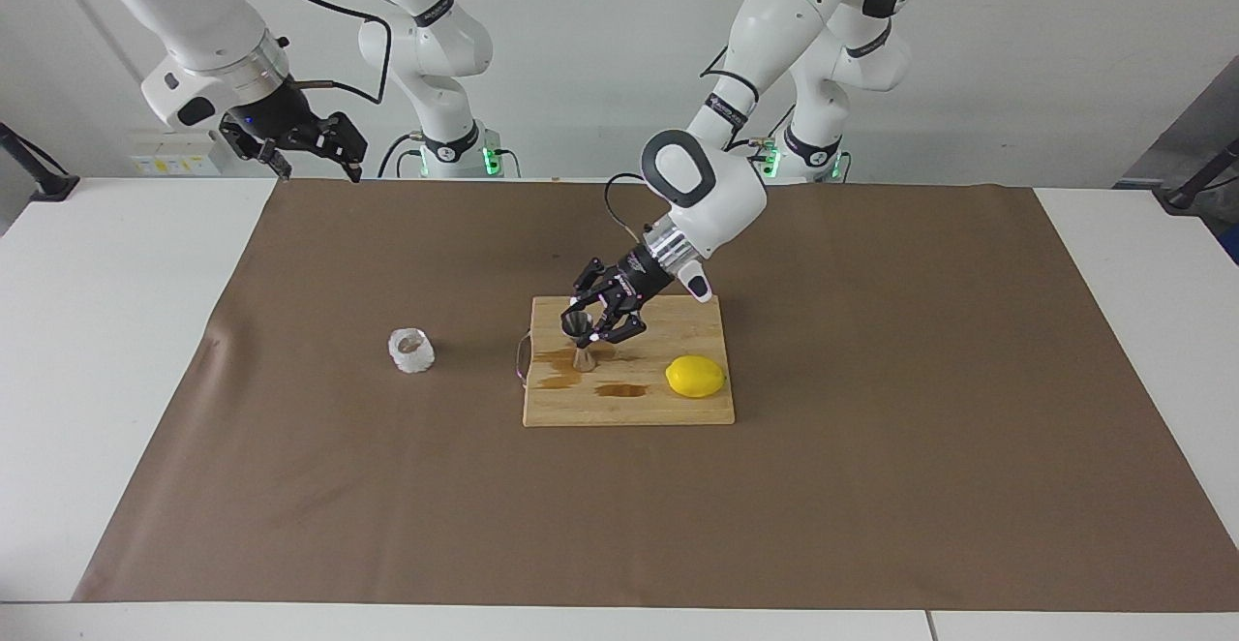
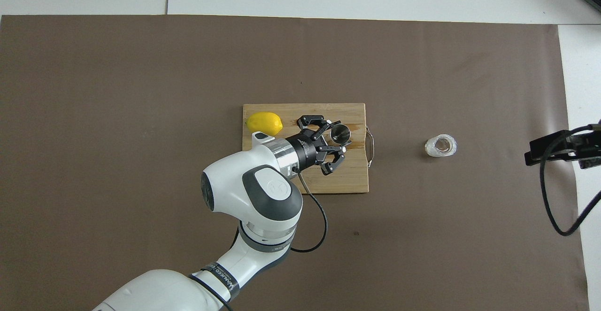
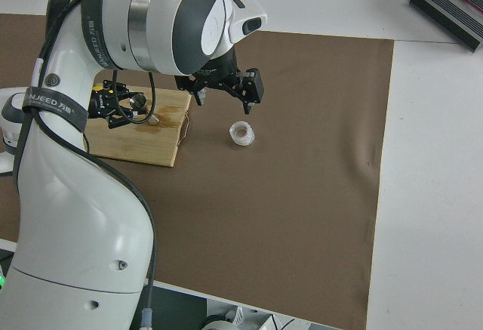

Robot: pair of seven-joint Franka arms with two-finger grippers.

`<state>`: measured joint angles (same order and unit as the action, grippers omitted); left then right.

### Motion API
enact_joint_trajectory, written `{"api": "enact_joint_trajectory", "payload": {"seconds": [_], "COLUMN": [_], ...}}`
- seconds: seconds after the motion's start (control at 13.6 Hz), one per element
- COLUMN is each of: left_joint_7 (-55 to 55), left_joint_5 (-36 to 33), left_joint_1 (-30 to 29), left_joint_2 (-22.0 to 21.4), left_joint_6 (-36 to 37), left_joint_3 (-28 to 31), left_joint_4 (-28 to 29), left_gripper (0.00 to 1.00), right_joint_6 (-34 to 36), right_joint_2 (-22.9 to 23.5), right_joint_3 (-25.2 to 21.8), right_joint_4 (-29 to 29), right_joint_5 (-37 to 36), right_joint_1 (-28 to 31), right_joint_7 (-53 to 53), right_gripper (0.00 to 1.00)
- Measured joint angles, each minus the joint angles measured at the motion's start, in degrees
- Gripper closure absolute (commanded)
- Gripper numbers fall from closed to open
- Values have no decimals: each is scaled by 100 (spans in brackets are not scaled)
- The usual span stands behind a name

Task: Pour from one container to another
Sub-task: 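Lower the silver cup onto the board and open the left gripper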

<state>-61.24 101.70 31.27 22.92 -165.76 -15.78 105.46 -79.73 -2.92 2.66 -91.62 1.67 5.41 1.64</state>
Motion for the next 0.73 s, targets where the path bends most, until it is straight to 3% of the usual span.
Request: {"api": "enact_joint_trajectory", "payload": {"seconds": [0.37, 0.73], "left_joint_7": [57, 63], "left_joint_5": [0, 0], "left_joint_1": [0, -2], "left_joint_2": [8, 7], "left_joint_6": [-1, -12], "left_joint_3": [-2, 3], "left_joint_4": [0, 0], "left_gripper": [84, 76], "right_joint_6": [0, 0], "right_joint_2": [0, 0], "right_joint_3": [0, 0], "right_joint_4": [0, 0], "right_joint_5": [0, 0], "right_joint_1": [0, 0], "right_joint_7": [0, 0], "right_gripper": [0, 0]}}
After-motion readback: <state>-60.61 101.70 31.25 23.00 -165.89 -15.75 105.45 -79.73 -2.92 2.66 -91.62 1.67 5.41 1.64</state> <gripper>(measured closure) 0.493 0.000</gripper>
